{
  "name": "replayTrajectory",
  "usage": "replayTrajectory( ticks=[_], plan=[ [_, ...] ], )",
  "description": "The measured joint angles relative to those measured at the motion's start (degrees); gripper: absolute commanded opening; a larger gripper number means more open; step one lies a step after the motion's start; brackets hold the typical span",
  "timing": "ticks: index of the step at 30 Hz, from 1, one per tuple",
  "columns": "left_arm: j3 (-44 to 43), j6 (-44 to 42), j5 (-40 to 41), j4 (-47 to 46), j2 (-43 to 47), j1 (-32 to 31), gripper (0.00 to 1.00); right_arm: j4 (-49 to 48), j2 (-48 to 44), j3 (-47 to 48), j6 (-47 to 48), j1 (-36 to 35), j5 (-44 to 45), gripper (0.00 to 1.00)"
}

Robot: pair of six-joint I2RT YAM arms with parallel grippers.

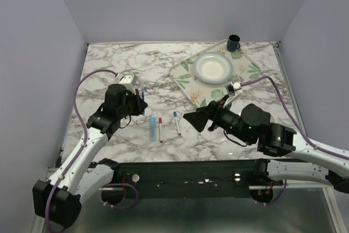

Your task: Insert the pens into the pen caps

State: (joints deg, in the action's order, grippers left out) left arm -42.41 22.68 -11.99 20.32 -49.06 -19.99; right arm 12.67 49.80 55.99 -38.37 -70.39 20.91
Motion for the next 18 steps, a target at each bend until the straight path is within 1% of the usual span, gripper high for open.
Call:
replayTrajectory(
  ticks=[3,6,8,11,15,18],
  plan=[
    [1.22,3.21,7.69,2.69,-5.18,0.0,0.0,0.87,-2.1,-2.51,-0.31,0.0,0.74,0.85],
    [2.73,6.14,13.53,4.98,-10.29,0.09,0.0,1.9,-3.93,-4.42,-0.81,0.0,0.96,0.85],
    [3.45,7.48,15.52,6.49,-13.09,0.13,0.0,2.47,-5.18,-5.14,-0.85,0.0,1.01,0.85],
    [3.89,8.81,17.18,7.89,-16.02,0.13,0.0,3.08,-7.26,-5.99,-0.83,0.0,1.49,0.85],
    [5.95,10.43,16.65,8.09,-18.47,0.11,0.0,3.28,-9.29,-7.04,-0.79,0.0,2.27,0.85],
    [7.26,12.15,16.06,8.02,-19.32,0.0,0.04,3.34,-9.75,-7.21,-0.74,0.0,2.4,0.85]
  ],
)
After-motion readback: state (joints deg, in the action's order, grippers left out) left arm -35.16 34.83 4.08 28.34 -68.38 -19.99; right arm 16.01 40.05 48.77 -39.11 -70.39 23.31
